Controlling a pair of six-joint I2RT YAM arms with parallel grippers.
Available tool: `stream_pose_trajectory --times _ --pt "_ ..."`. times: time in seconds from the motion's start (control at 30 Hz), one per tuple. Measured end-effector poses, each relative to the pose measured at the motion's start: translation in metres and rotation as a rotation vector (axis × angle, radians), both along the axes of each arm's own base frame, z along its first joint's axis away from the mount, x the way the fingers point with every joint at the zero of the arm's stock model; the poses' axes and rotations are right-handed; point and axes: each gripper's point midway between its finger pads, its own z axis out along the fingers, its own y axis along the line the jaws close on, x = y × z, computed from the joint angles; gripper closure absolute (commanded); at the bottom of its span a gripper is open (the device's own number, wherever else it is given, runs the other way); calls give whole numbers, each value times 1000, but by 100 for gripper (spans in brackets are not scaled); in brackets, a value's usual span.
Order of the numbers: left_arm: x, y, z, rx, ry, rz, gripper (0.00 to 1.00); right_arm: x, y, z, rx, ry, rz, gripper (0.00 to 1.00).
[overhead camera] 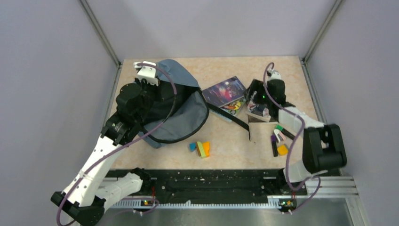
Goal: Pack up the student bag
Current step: Pick up the book from the center of the board.
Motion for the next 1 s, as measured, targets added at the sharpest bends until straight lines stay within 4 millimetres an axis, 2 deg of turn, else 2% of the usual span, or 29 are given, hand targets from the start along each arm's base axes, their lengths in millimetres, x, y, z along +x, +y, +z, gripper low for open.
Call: stream_pose_trajectory --times 0.13,0.27,0.37,0.43,0.57,0.63,0.73,1.0 --pt "2 1 -1 -3 2 8 100 53 13 5 -38 -27 86 14" --pt "3 2 -1 -4 0 14 100 115 27 19 -53 -74 200 14" --pt "3 3 -1 -4 0 17 100 150 31 15 -57 -70 274 14" --pt "3 3 -1 -4 0 18 100 170 32 2 -56 -39 321 14" --pt "4 4 -1 -4 1 21 100 182 30 -35 -18 54 398 15" --pt "4 5 -1 -5 1 23 100 179 29 -55 20 113 435 16" --pt "4 5 -1 -7 2 22 100 175 34 -75 75 165 485 18" --pt "4 4 -1 -12 3 18 100 180 57 -72 231 161 625 29"
